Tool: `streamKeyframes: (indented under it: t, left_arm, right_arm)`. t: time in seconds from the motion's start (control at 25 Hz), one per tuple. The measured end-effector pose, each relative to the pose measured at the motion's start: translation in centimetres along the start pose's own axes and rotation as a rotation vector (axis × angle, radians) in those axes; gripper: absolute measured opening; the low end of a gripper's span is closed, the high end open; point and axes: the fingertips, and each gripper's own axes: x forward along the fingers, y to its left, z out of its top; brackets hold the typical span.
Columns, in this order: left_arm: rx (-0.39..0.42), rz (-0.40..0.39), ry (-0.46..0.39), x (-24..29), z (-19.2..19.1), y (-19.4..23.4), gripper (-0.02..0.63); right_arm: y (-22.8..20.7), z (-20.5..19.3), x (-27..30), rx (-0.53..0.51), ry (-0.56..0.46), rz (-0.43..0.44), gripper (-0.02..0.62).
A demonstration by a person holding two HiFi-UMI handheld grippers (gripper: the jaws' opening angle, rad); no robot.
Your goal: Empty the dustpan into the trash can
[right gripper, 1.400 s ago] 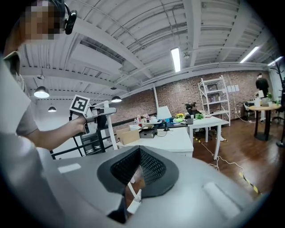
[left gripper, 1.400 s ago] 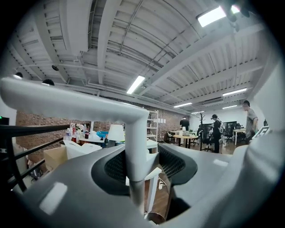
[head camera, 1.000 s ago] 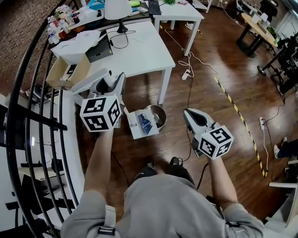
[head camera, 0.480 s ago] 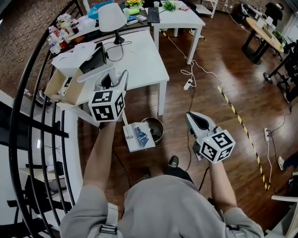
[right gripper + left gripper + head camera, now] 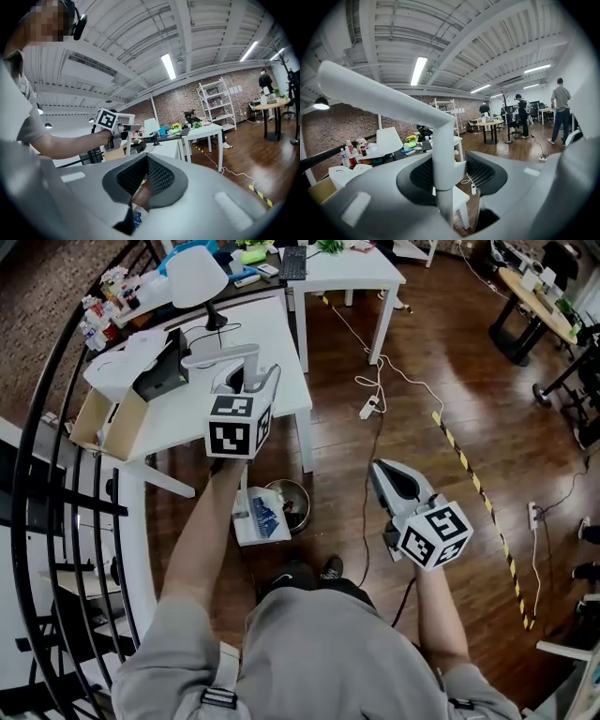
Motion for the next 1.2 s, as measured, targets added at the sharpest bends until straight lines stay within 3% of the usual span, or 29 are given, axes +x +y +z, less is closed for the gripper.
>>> streamKeyframes:
  t: [0.24,0.64,0.92,1.2]
  left_arm:
    - [0.035,-0.101,0.036,6.7,-0.3,-3.9,0.190]
    - [0.071,-0.212,0.053,12.6,0.1,-9.9,0.190]
    - [0.071,-0.210,0.054,12.6,0.0,-9.9,0.190]
    - [0.057,-0.166,0.047,9.4,0.0,-7.8,0.190]
  right_arm:
    - [-3.8,1.1,0.1,-0.002,-0.008,-0.076,-0.002]
    - [-8.1,2.6,-1.3,0.011,-0.033,-0.177,-0.002]
    - [-8.6,2.4,-1.2,0.018,-0.036,-0.179,-0.002]
    - [-6.7,2.3,-0.4,0.014,-0.031,-0.113,-0.002]
